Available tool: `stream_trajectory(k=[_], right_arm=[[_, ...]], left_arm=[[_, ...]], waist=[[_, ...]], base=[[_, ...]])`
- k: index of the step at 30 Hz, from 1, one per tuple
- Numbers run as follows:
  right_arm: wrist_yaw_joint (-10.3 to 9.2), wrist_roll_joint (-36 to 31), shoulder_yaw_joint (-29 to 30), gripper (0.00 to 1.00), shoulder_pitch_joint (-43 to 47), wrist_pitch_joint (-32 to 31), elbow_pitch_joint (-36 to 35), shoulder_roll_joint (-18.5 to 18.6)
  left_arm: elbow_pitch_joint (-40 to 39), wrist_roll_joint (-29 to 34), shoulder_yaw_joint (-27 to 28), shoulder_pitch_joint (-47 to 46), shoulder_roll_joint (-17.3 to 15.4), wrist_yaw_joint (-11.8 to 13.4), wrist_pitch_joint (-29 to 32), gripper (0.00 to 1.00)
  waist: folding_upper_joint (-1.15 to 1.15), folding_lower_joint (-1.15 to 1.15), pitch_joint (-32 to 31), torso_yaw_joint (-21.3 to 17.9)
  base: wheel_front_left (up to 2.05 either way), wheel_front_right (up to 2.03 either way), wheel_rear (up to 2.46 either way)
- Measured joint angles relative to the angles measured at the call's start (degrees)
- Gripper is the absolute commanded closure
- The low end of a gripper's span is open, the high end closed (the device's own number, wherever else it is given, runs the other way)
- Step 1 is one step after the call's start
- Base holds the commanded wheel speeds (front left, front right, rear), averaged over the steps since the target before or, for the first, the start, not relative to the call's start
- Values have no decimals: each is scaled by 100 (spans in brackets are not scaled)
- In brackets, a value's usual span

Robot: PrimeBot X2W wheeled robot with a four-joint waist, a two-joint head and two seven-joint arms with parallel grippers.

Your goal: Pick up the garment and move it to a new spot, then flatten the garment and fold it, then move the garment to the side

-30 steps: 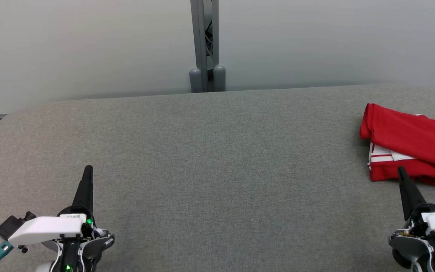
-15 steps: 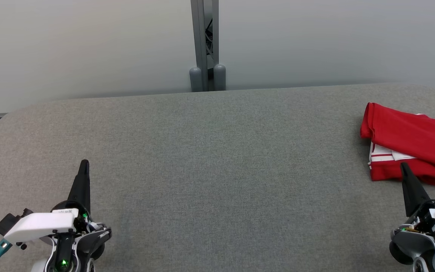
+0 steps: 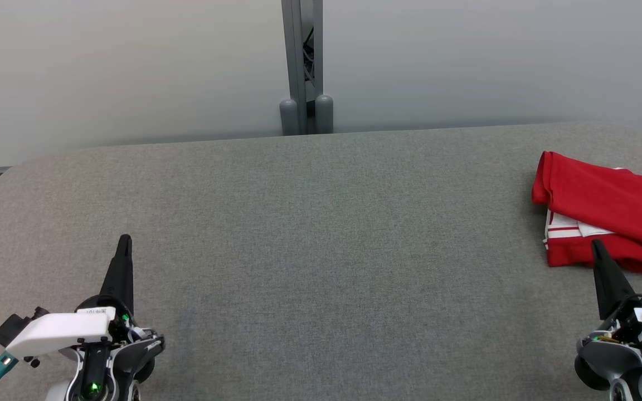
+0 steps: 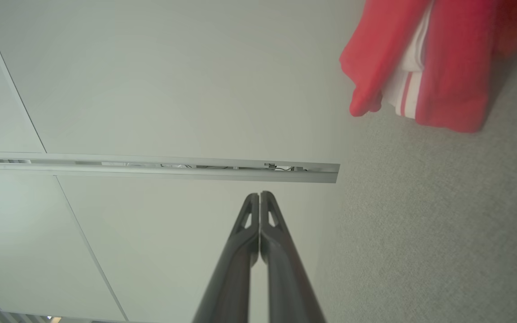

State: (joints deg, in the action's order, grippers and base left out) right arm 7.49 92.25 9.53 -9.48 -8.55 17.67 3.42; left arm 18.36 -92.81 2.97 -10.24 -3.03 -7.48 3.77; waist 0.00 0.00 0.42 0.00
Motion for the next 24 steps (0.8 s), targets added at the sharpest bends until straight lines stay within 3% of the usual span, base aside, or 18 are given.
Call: stream_trajectory(k=[24], right_arm=[[0, -24, 32, 100, -4, -25, 1, -20]], left_arm=[[0, 3, 19, -1, 10, 0, 8, 100]], waist=[[0, 0, 0, 0]], base=[[0, 0, 0]])
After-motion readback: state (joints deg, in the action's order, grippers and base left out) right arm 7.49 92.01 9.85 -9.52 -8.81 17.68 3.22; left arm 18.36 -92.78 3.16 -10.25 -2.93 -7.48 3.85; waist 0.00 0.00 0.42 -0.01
